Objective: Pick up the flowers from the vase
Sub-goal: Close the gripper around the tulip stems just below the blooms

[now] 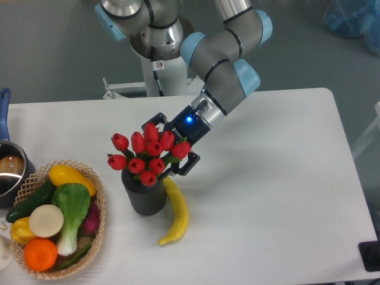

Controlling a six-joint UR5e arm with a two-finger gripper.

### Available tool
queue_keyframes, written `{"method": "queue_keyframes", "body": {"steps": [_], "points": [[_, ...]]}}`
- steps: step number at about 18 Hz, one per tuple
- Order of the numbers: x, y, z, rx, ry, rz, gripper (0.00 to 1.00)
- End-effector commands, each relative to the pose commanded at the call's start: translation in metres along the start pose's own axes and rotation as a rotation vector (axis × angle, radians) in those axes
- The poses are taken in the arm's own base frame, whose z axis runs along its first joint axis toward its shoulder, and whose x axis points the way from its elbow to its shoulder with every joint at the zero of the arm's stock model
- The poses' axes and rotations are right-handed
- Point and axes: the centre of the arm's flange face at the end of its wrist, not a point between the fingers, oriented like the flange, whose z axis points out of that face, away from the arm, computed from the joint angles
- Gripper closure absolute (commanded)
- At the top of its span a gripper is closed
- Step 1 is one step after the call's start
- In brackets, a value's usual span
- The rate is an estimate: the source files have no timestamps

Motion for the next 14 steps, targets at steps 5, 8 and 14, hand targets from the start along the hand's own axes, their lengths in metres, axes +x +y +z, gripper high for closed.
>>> {"method": "queue_keyframes", "body": {"steps": [5, 8, 14], "points": [[-0.0011, -0.0017, 0.0003, 0.003, 0.000, 0.003, 0.00], [-0.0011, -0.0017, 0.0003, 0.003, 0.000, 0.006, 0.10], [-0.0017, -0.0016, 0.0004, 0.003, 0.000, 0.008, 0.36]]}}
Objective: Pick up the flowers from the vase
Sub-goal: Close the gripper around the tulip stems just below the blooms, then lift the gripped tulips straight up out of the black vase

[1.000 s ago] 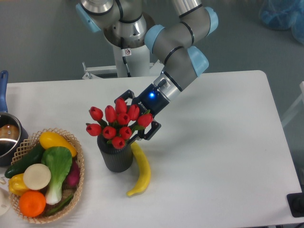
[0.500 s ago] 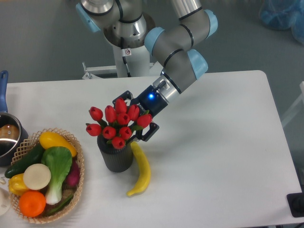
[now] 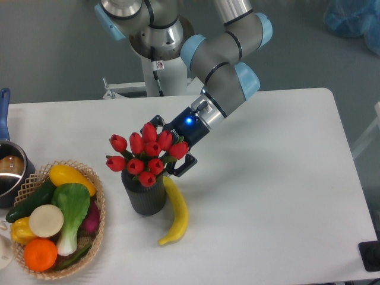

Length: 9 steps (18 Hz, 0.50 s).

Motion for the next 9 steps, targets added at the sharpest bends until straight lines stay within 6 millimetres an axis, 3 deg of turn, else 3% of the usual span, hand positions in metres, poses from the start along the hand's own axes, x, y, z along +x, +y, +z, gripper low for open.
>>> {"method": "queue_keyframes", "body": {"steps": [4, 9], "points": [[0.0001, -0.0011, -0.0012, 0.000, -0.003, 0.001, 0.45], [0.0012, -0.0060, -0.0017, 0.041, -0.001, 0.002, 0.49]]}}
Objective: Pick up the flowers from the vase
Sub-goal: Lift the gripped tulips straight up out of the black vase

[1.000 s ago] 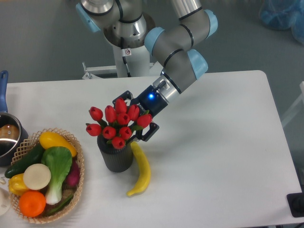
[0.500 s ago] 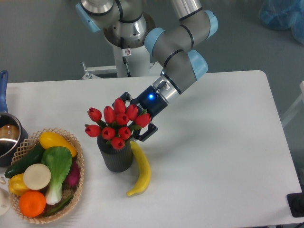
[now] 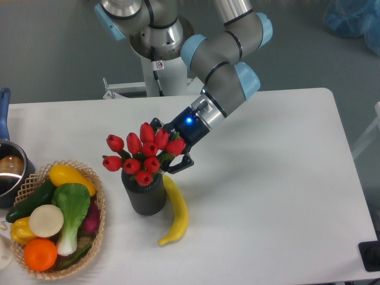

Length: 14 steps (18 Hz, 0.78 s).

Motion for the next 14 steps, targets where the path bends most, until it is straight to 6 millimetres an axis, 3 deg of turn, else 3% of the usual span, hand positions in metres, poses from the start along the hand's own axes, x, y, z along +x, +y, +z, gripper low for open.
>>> {"method": "queue_keyframes", "body": {"steps": [14], "points": [[-0.0002, -0.0077, -0.0055, 0.062, -0.008, -0.006, 0.56]]}}
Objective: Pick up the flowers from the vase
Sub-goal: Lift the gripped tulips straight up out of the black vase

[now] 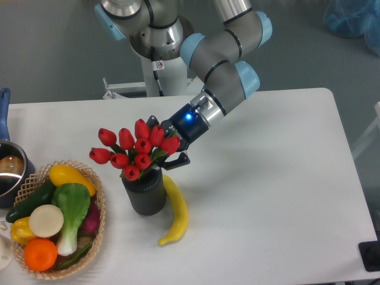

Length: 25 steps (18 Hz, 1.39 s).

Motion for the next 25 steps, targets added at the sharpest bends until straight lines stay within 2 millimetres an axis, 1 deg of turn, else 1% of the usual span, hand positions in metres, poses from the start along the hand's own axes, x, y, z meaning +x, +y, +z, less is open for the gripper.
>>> {"method": "queue_keyframes", "body": {"steps": [4, 10, 13, 15, 20, 22, 25], "points": [[0.002, -0.012, -0.003, 0.049, -0.003, 0.013, 0.56], [0.014, -0.051, -0.016, 0.065, -0.024, 0.003, 0.56], [0.020, -0.063, -0.021, 0.060, -0.033, -0.003, 0.56], [0.024, -0.075, -0.032, 0.058, -0.055, -0.016, 0.56], [0.035, -0.099, -0.043, 0.063, -0.076, -0.020, 0.56], [0.037, -0.113, -0.051, 0.073, -0.090, -0.022, 0.56], [0.037, -0.139, -0.060, 0.081, -0.104, -0.042, 0.56]]}}
